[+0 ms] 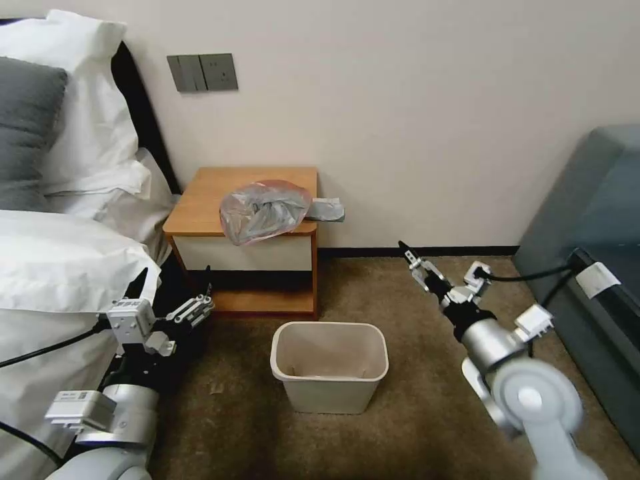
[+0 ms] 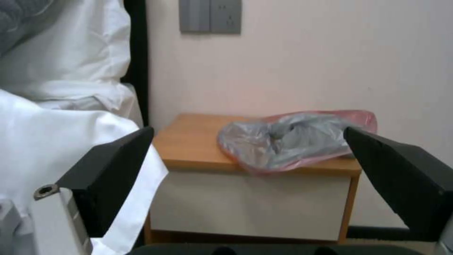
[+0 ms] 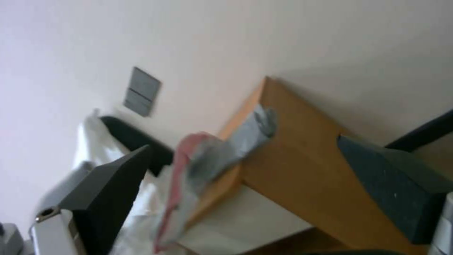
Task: Pick up the garbage bag from the table and place it over the trash can.
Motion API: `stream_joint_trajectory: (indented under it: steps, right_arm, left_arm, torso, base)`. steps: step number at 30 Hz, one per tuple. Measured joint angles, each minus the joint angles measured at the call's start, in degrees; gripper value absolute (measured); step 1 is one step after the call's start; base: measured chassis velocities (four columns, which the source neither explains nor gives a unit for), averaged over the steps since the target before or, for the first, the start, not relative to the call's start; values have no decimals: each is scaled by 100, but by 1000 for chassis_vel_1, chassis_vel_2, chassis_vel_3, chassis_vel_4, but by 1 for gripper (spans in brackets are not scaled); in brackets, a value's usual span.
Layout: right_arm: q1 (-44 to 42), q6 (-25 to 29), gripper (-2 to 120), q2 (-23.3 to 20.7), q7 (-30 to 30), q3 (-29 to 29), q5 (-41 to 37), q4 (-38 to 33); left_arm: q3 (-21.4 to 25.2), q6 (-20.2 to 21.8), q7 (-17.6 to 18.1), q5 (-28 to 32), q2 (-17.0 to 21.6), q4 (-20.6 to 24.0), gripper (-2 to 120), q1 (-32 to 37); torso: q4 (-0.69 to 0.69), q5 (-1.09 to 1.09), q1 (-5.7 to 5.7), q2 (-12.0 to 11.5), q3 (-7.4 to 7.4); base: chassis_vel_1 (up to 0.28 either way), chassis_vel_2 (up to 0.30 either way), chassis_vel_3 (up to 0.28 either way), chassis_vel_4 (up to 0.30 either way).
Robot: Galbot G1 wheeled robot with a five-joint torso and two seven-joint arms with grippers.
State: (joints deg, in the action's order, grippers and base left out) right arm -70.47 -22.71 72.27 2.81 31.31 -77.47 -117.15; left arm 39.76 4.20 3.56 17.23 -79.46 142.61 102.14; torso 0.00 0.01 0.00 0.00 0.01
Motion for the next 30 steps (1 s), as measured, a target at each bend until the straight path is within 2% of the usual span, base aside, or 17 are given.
stream_joint_trajectory:
  steps: [5,14,20,30]
  right_arm:
    - [703,-155,100,-57,5,-172,-646,611]
    - [1531,-212,100,179,179,-637,-1101,1613]
    - [1984,-224,100,391,175,-893,-1290,2286]
    - [2596,-193,100,820,94,-1089,-1163,3105]
  left_arm:
    - [-10,-21,-7,5,-39,-44,100,-36]
    - [-52,-21,-7,-58,-153,-79,100,-119]
    - [-35,-21,-6,-64,-151,-87,100,-128]
    - [-16,-30,-2,-69,-188,-50,100,-78]
  torso:
    - [0,-1,0,0,0]
    - [0,-1,0,0,0]
    - [-1,-1,0,0,0]
    - [0,-1,0,0,0]
  base:
    - [0,0,0,0]
    - [0,0,0,0]
    - [0,0,0,0]
    - [0,0,0,0]
